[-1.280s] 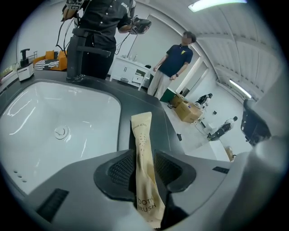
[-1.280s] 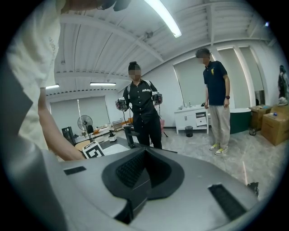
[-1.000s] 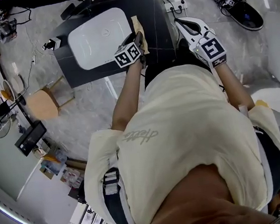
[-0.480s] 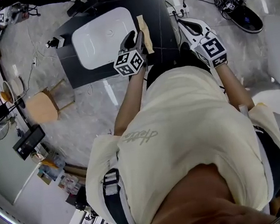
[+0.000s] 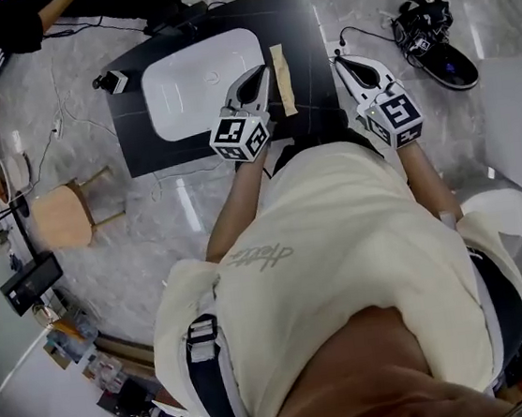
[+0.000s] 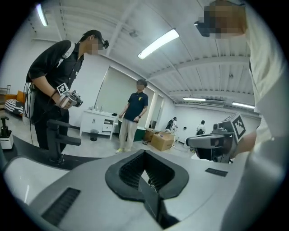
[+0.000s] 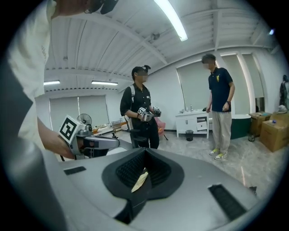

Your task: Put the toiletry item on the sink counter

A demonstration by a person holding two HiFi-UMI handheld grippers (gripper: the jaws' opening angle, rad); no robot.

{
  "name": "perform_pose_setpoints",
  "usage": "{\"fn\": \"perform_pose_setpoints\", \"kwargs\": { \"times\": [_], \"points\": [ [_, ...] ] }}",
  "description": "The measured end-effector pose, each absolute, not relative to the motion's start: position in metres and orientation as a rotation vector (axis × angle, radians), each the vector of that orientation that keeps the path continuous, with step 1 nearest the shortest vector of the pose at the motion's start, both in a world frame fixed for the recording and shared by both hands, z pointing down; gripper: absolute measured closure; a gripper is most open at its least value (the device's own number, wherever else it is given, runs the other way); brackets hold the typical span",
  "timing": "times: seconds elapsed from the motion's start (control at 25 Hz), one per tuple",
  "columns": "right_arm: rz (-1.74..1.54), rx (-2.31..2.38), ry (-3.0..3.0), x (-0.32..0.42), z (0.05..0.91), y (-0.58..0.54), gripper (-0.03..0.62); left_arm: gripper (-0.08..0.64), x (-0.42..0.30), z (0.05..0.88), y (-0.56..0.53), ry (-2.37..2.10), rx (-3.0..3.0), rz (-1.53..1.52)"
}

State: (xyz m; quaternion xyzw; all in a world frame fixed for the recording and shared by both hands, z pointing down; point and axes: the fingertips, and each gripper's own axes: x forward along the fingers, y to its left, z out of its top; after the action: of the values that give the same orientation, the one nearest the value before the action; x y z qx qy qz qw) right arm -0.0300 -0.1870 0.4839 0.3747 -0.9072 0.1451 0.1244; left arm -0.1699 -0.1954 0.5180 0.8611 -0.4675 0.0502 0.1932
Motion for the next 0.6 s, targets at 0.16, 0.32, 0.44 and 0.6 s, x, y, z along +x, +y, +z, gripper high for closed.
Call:
{"fn": "perform_pose_setpoints", "kwargs": {
  "times": [0.16,0.32,0.44,0.6],
  "points": [
    [0.374,1.140,-2.673,-0.037,0.459,-0.183,0.598,0.555,-0.187,0.495,-0.189,-1.345,2.447,0.092],
    [0.334,1.192,-2.703,-0.035,0.434,-0.175,0.598,0.555,-0.192,0.468,-0.187,-1.356,2.499,0.048],
    [0.297,1.212,-2.722,-0.035,0.417,-0.167,0.598,0.555,-0.196,0.451,-0.185,-1.363,2.523,0.024],
    [0.244,1.248,-2.744,-0.033,0.399,-0.161,0.598,0.555,-0.198,0.436,-0.187,-1.375,2.541,0.003]
  ]
}}
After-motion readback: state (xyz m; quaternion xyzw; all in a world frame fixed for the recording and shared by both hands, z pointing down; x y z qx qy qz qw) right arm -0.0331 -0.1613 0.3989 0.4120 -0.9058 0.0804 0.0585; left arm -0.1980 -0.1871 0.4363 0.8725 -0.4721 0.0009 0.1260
